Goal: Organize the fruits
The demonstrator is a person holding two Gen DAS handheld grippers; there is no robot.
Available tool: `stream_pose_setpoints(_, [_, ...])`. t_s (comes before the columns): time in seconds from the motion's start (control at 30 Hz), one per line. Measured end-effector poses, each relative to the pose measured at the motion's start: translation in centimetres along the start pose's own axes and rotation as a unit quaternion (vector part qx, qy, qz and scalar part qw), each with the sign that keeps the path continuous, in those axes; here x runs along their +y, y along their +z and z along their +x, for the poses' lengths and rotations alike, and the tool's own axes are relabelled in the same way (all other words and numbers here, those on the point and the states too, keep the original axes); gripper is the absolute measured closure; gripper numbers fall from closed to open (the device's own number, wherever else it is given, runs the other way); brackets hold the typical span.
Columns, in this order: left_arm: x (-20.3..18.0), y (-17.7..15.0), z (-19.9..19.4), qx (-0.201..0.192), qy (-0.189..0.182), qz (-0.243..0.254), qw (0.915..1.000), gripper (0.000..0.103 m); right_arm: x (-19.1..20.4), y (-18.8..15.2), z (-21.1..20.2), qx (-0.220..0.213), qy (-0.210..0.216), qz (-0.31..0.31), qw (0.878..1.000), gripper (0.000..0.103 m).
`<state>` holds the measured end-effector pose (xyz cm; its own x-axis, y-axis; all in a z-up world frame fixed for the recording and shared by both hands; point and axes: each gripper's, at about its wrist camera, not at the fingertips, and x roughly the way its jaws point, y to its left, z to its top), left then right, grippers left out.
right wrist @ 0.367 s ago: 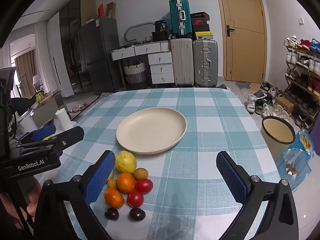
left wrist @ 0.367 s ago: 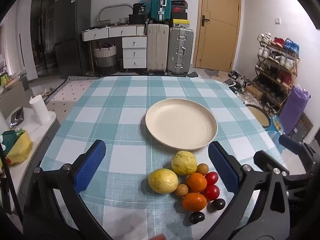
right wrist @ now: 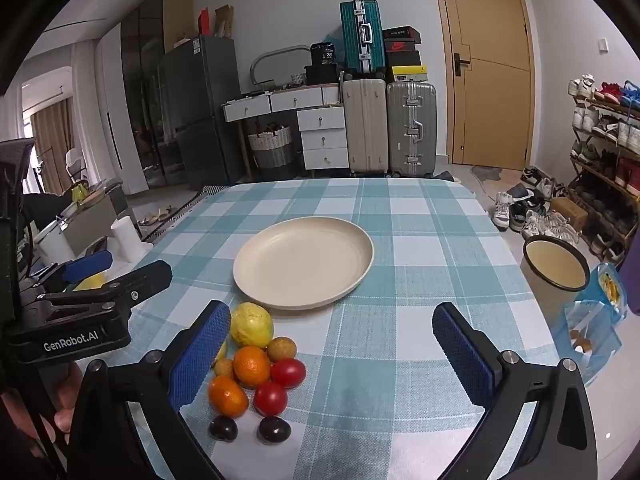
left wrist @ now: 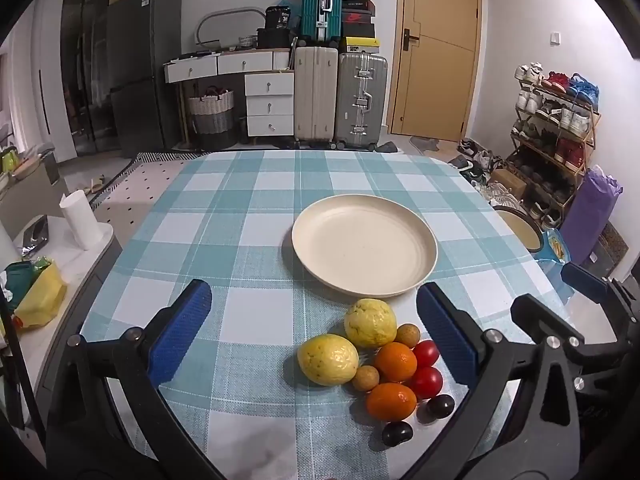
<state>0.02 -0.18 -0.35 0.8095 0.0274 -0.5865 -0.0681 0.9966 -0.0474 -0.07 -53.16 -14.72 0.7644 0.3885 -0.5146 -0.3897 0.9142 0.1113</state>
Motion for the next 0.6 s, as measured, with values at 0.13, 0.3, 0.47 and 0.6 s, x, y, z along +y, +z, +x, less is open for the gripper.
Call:
stream_pose_setpoints(0.13, [0.06,-0.14,-0.02,0.0,-0.002,-0.001,1.0,0.001,0.07,0.14,-0.03,0.003,-0.001,-0.003,1.0,0.0])
stream_pose_setpoints(0.3, [0.1,-0.09,0.17,0.0,-0.003,0.001,1.0,0.001,0.29,-0.09,0.13,0.0,-0.004,-0.003,1.0,0.0])
stream_pose_setpoints(0.47, [0.16,0.07,0.3,0.0,-0.004,0.0,1.0,0.001,0.34,-0.05,0.14,-0.001,-0.007,-0.008,1.0,0.0])
stream_pose_setpoints(0.6, [0.39,0.21,0.45,0.0,-0.003,0.0,1.0,0.001,0.33,0.04,0.33,0.0,-0.004,-0.006,1.0,0.0])
